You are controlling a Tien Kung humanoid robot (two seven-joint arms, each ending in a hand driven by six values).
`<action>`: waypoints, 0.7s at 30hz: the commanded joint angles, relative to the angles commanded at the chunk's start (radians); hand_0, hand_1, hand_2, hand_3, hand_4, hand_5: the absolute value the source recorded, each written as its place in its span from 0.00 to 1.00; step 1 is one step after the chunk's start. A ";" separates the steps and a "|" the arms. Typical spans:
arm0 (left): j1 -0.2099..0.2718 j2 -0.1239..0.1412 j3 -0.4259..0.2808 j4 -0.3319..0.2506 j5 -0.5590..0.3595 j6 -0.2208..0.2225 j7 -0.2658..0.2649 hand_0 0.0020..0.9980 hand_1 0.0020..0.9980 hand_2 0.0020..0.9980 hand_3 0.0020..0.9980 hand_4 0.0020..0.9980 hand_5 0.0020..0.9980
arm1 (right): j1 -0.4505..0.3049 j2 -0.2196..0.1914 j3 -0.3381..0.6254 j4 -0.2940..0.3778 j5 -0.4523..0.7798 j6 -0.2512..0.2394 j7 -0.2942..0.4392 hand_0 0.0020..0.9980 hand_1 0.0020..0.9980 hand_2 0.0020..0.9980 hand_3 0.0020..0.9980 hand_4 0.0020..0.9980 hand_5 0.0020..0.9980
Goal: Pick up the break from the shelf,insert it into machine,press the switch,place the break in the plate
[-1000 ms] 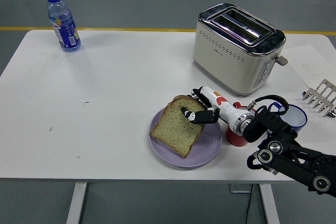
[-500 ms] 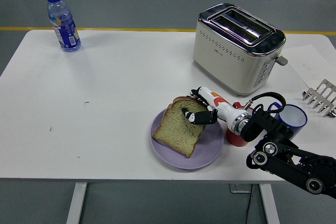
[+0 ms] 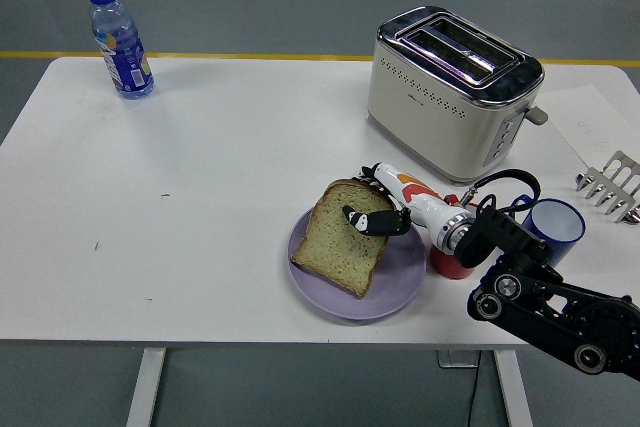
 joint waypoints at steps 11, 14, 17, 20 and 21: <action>-0.005 0.000 0.011 0.000 -0.012 0.000 0.000 0.60 0.46 0.43 0.54 0.28 0.92 | 0.000 0.003 0.019 -0.006 -0.095 -0.014 0.022 0.83 0.79 0.85 0.86 0.71 0.22; -0.005 0.000 0.010 0.000 -0.010 -0.001 0.000 0.60 0.46 0.43 0.54 0.28 0.92 | -0.005 -0.006 0.036 0.014 -0.089 -0.017 0.048 0.83 0.79 0.85 0.86 0.71 0.22; -0.004 0.000 0.005 0.000 -0.005 0.000 0.000 0.61 0.46 0.43 0.54 0.28 0.92 | -0.015 -0.020 0.056 0.045 -0.069 -0.022 0.075 0.83 0.79 0.86 0.86 0.72 0.23; -0.002 0.000 -0.001 0.000 0.001 0.000 -0.001 0.61 0.46 0.43 0.54 0.28 0.92 | -0.038 -0.049 0.100 0.118 -0.016 -0.020 0.143 0.83 0.79 0.86 0.86 0.72 0.23; -0.001 0.000 -0.004 0.000 0.003 0.000 -0.002 0.61 0.46 0.43 0.54 0.28 0.92 | -0.047 -0.063 0.127 0.155 0.026 -0.009 0.185 0.83 0.79 0.86 0.86 0.72 0.23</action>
